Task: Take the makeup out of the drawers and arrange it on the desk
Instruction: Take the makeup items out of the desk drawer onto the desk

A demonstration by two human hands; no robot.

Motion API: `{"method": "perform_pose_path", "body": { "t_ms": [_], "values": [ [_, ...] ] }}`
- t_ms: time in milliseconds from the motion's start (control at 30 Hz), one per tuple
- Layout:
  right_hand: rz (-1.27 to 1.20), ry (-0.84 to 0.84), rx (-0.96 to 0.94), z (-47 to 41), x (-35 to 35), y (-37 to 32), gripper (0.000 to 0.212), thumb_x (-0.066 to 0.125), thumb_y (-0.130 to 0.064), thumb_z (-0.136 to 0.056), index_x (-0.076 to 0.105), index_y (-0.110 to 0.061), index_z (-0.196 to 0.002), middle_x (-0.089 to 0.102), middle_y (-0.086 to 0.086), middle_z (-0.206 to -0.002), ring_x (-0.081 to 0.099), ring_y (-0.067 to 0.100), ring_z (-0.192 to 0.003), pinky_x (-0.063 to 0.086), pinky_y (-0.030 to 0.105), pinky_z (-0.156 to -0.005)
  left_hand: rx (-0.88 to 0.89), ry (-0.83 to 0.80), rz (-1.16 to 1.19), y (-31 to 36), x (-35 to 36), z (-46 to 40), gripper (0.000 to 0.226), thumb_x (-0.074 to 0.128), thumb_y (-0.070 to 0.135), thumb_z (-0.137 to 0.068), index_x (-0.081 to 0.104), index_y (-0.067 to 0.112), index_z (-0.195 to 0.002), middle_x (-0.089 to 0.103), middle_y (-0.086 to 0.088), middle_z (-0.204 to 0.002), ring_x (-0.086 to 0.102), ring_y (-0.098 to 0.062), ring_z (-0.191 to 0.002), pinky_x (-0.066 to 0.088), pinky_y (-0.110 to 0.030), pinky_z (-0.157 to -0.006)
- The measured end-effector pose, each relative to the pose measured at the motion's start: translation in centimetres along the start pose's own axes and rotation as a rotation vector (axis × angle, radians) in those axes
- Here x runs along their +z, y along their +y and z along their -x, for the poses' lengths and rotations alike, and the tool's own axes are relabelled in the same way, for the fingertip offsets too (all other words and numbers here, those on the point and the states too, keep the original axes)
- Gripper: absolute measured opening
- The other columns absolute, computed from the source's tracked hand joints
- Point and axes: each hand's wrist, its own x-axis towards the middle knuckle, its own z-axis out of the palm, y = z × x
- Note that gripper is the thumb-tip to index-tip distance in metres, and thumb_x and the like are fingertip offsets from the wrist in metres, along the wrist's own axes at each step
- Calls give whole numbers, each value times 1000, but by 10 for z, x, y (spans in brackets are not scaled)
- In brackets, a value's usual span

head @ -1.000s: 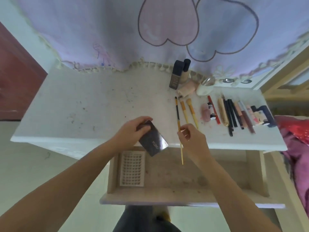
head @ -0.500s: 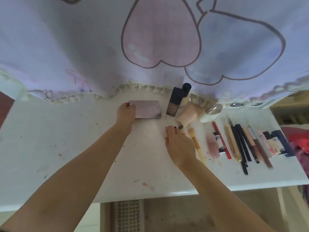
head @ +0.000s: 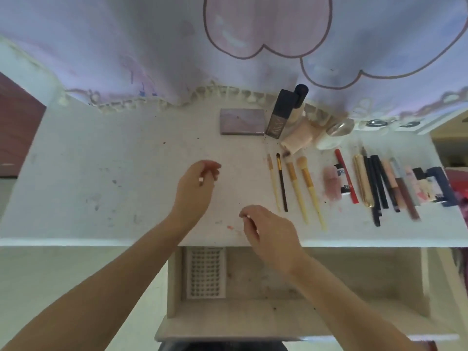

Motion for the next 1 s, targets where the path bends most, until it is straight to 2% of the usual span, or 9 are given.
{"method": "perform_pose_path", "body": {
  "t_ms": [133,233,300,367,500,633,767,867,1000],
  "values": [
    [-193,-450,322,61,66,-1,30,40,-29,-98,57,-16,-118,66,4,-108,62,21,-96,42,26,-73,-208,-64,-85,-60,-11,131,33,42,-2,-94,61,26,-91,63,9,-93,58,0,-84,50,-19,-85],
    [-279,-556,570,70,106,5,39,44,-22,-98,44,-10,-135,60,11,-126,58,26,-113,43,24,-83,-331,-84,-180,-95,12,160,31,39,3,-96,52,20,-119,53,2,-119,53,-12,-109,44,-19,-96],
    [-418,-542,670,70,124,2,40,45,-20,-97,41,-10,-136,56,10,-131,55,26,-118,42,23,-87,-427,-76,-283,-115,26,156,48,39,3,-93,33,10,-141,39,-8,-137,42,-25,-125,37,-31,-106],
    [-558,-493,764,68,133,-5,34,48,-20,-96,47,-11,-129,60,7,-123,59,23,-114,45,23,-83,-598,-84,-284,-128,36,148,61,40,5,-91,17,8,-147,32,-15,-144,35,-33,-130,32,-46,-110],
    [-742,-424,918,63,133,-14,14,50,-21,-96,54,-15,-108,60,0,-97,62,17,-94,48,20,-70,-724,-97,-300,-129,45,140,64,43,5,-91,13,6,-148,21,-19,-149,23,-37,-137,25,-46,-112],
    [-672,-446,958,70,120,-2,31,40,-21,-101,51,-8,-127,61,11,-124,61,25,-107,48,25,-80,-806,-133,-147,-138,40,128,47,42,9,-90,41,1,-137,44,-21,-137,46,-36,-122,41,-44,-104],
    [-629,-501,989,77,85,-2,40,33,-29,-103,52,0,-122,64,11,-100,60,14,-72,43,12,-45,-937,-303,154,-115,20,132,25,47,21,-96,63,3,-105,71,-14,-95,68,-28,-88,55,-37,-81],
    [-603,-560,938,82,50,-9,37,34,-35,-102,57,-6,-106,66,2,-81,62,12,-64,47,20,-50,-919,-534,145,-87,-2,135,29,50,26,-97,62,2,-105,73,-14,-96,70,-28,-90,55,-44,-86],
    [-475,-684,781,93,-12,-26,35,34,-39,-101,58,-14,-100,69,1,-86,66,13,-69,55,25,-62,-692,-778,4,-34,-36,144,31,49,31,-97,60,8,-115,72,-7,-103,70,-22,-92,58,-35,-78]
  ]
}}
